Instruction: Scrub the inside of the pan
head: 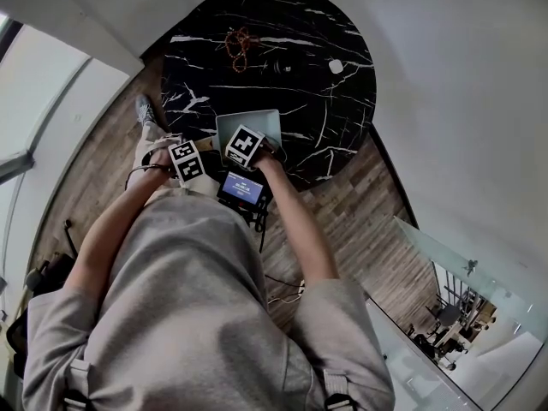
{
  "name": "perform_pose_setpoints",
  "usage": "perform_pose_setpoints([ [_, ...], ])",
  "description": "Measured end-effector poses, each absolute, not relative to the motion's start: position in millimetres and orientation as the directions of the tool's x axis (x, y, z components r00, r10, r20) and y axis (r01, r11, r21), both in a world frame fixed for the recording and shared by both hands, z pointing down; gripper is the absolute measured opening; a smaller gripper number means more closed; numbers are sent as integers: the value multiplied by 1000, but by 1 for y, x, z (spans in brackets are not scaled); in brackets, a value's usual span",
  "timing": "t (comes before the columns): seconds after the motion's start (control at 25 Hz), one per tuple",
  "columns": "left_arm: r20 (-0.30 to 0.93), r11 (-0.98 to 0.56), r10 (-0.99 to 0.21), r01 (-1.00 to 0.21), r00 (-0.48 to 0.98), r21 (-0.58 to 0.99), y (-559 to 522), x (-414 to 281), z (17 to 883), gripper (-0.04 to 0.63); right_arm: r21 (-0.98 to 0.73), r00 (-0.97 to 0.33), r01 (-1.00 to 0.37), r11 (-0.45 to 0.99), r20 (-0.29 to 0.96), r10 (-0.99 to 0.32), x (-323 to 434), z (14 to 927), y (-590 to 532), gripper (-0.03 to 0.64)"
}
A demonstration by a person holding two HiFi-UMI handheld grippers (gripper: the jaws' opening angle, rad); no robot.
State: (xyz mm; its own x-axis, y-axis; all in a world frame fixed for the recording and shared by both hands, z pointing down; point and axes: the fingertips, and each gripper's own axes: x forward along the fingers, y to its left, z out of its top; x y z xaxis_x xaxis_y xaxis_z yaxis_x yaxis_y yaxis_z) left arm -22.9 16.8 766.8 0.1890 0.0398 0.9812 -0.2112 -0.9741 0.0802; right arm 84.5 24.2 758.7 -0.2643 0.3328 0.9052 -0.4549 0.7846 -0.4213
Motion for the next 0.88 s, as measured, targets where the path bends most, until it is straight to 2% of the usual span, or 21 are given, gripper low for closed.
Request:
perform_pose_setpoints([
  [0.2, 982, -974, 42, -211, 187, 81, 18, -23, 766, 66, -472, -348, -505, 722, 877, 331, 87, 758, 24, 18],
  [0.56, 982, -974, 68, -202, 177, 104, 12, -24, 768, 67, -428, -353, -576, 696, 898, 260, 88, 754, 16, 18],
  [0.76, 975, -969, 106, -201, 197, 146, 18, -24, 764, 76, -316, -403, -678, 664, 915, 24, 94, 749, 12, 21],
  [0.8, 971, -969, 117, -192, 211, 158, 20, -23, 762, 93, -292, -404, -707, 645, 914, -29, 99, 745, 8, 21],
  [0.88, 955, -970, 152, -147, 255, 194, 29, -22, 755, 190, -262, -412, -771, 580, 900, -140, 110, 734, 0, 20],
])
